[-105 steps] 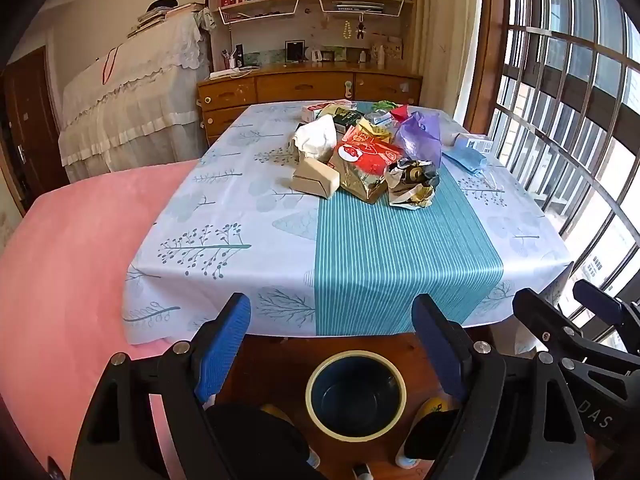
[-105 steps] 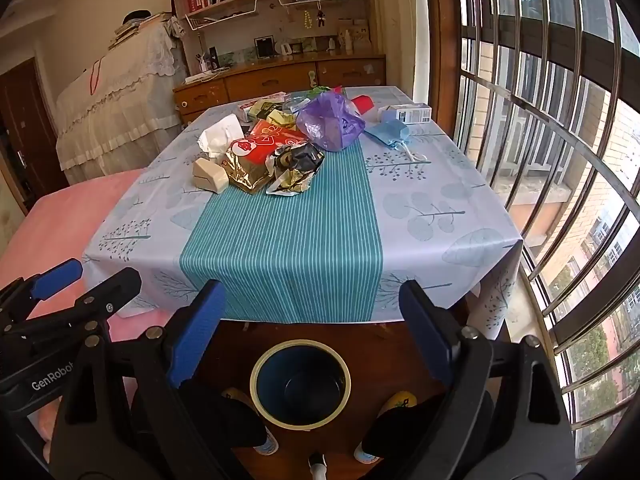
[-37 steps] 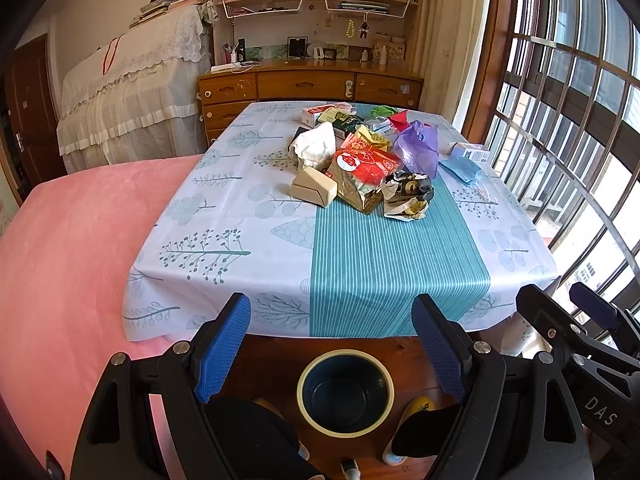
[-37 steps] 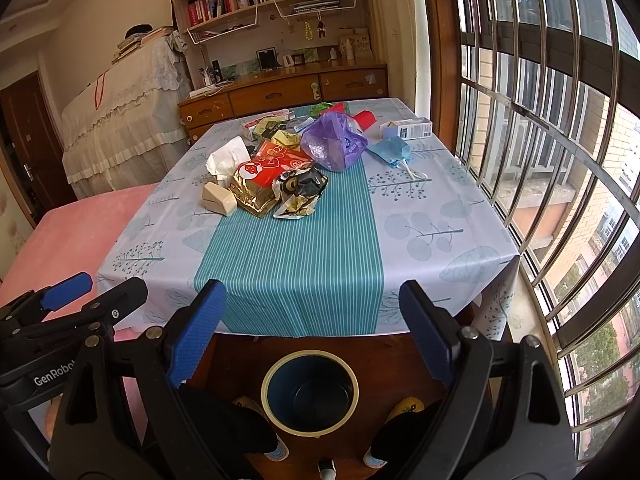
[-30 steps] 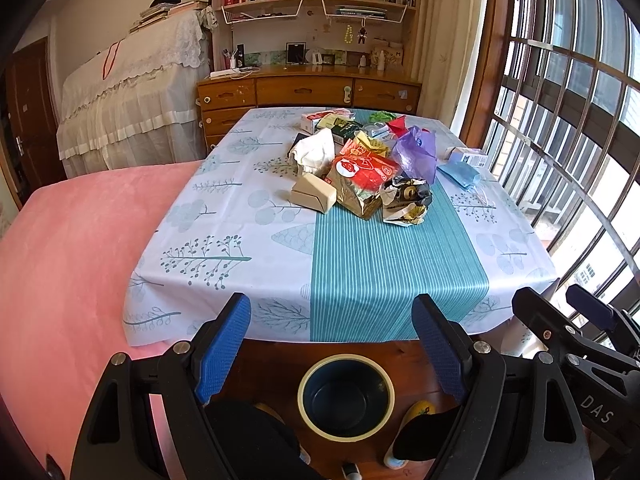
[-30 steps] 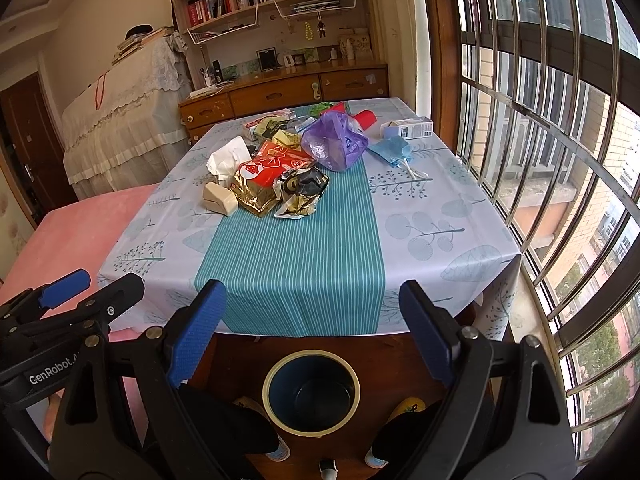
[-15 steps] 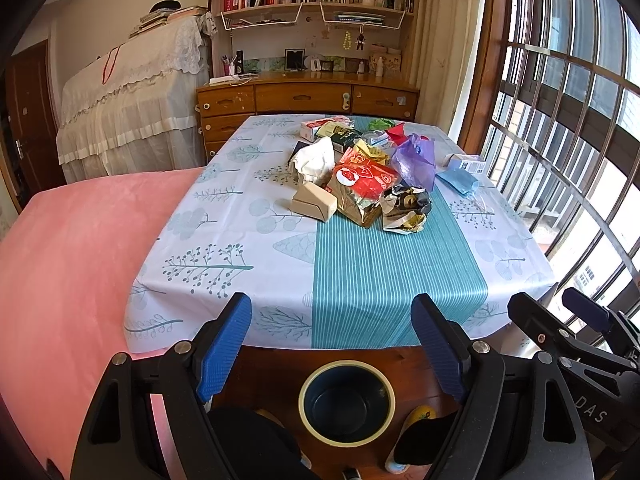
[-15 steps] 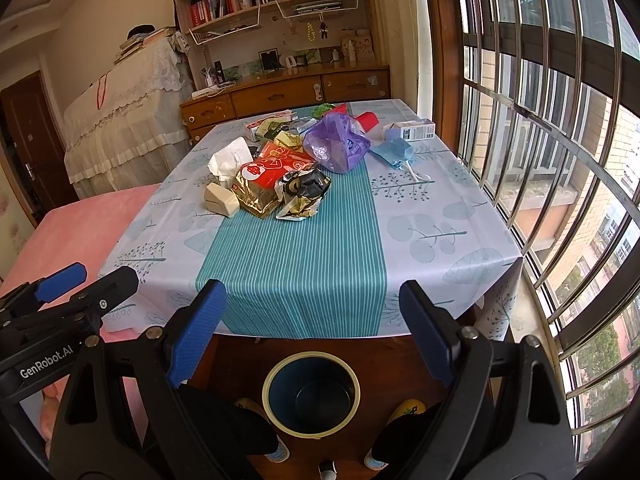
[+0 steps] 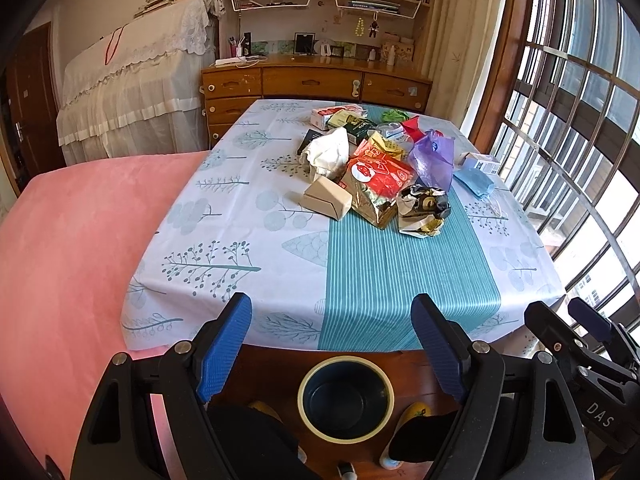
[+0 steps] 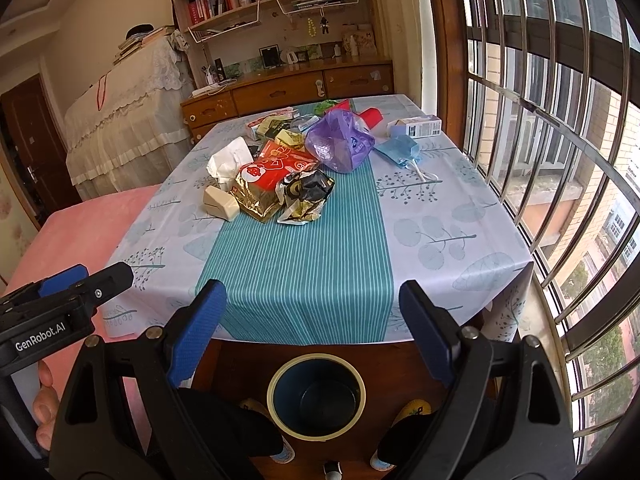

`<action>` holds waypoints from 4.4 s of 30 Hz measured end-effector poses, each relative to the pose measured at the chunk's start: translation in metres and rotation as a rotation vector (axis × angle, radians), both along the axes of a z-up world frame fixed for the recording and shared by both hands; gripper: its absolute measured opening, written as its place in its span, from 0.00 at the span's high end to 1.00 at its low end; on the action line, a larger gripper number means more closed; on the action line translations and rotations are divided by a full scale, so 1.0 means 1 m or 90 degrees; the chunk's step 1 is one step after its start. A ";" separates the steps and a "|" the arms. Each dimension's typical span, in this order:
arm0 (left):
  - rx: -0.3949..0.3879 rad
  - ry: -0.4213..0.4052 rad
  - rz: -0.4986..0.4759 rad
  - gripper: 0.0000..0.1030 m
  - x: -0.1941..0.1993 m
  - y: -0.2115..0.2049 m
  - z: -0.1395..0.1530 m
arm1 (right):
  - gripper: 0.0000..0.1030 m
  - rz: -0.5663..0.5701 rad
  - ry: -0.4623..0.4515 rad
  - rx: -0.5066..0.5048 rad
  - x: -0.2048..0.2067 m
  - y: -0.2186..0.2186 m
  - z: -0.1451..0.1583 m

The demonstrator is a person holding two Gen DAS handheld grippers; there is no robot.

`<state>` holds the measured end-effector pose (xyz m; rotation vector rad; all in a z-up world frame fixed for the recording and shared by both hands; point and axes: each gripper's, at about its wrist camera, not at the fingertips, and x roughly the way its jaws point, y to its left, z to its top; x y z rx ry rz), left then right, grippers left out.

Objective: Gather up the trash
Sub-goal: 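Grasp the beige soap bar with the left tool while the right grasps the gold-black wrapper, then carry the soap bar and wrapper down over the blue bin with both tools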

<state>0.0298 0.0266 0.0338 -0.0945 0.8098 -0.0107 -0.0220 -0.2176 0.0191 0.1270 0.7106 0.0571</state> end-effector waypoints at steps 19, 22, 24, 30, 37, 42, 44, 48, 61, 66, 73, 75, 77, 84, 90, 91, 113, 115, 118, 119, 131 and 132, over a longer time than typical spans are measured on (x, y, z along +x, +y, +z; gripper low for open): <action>0.011 0.003 0.062 0.19 0.113 0.045 -0.004 | 0.16 0.023 0.017 0.008 0.117 0.003 -0.001; 0.003 0.011 0.063 0.19 0.135 0.050 -0.010 | 0.16 0.018 0.028 0.004 0.140 0.003 -0.009; -0.007 0.020 0.063 0.19 0.151 0.052 -0.016 | 0.16 0.009 0.035 0.001 0.156 0.001 -0.018; -0.032 0.054 0.052 0.19 0.206 0.055 -0.040 | 0.16 -0.007 0.068 0.025 0.211 -0.002 -0.046; -0.041 0.102 0.023 0.19 0.259 0.041 -0.079 | 0.17 -0.013 0.103 0.045 0.258 0.001 -0.078; -0.082 0.107 -0.004 0.20 0.278 0.037 -0.099 | 0.24 -0.003 0.134 0.084 0.280 0.000 -0.105; -0.096 0.104 -0.012 0.22 0.281 0.037 -0.103 | 0.27 -0.001 0.132 0.093 0.285 0.000 -0.112; -0.101 0.099 -0.038 0.25 0.282 0.032 -0.107 | 0.37 0.018 0.115 0.082 0.290 0.004 -0.118; -0.045 0.100 -0.050 0.36 0.281 0.015 -0.123 | 0.48 0.049 0.120 0.109 0.280 0.002 -0.122; -0.034 0.089 -0.052 0.37 0.271 0.015 -0.124 | 0.49 0.053 0.114 0.106 0.258 0.001 -0.120; -0.026 0.088 -0.048 0.37 0.247 0.019 -0.120 | 0.51 0.064 0.106 0.113 0.230 0.000 -0.114; -0.028 0.082 -0.048 0.37 0.236 0.021 -0.114 | 0.51 0.065 0.102 0.115 0.221 -0.001 -0.110; -0.028 0.073 -0.049 0.37 0.223 0.022 -0.106 | 0.51 0.065 0.097 0.118 0.210 -0.003 -0.104; -0.052 0.064 -0.081 0.37 0.165 0.019 -0.073 | 0.52 0.100 0.073 0.112 0.158 -0.006 -0.082; -0.065 0.072 -0.123 0.37 0.100 0.008 -0.061 | 0.52 0.146 0.085 0.115 0.100 -0.006 -0.078; -0.067 0.075 -0.129 0.37 0.088 0.005 -0.061 | 0.52 0.150 0.090 0.114 0.090 -0.007 -0.080; 0.012 0.175 -0.212 0.37 -0.006 -0.047 -0.225 | 0.51 0.133 0.296 0.069 0.039 -0.025 -0.245; 0.025 0.175 -0.203 0.37 -0.001 -0.051 -0.243 | 0.51 0.126 0.304 0.048 0.044 -0.024 -0.267; 0.030 0.186 -0.182 0.37 0.008 -0.055 -0.272 | 0.51 0.110 0.328 0.027 0.049 -0.025 -0.307; 0.028 0.192 -0.173 0.37 0.011 -0.055 -0.282 | 0.51 0.106 0.342 0.034 0.051 -0.026 -0.321; 0.028 0.268 -0.115 0.37 0.044 -0.062 -0.368 | 0.50 0.119 0.433 0.013 0.066 -0.018 -0.412; 0.028 0.273 -0.113 0.37 0.045 -0.064 -0.370 | 0.50 0.117 0.436 0.014 0.068 -0.013 -0.417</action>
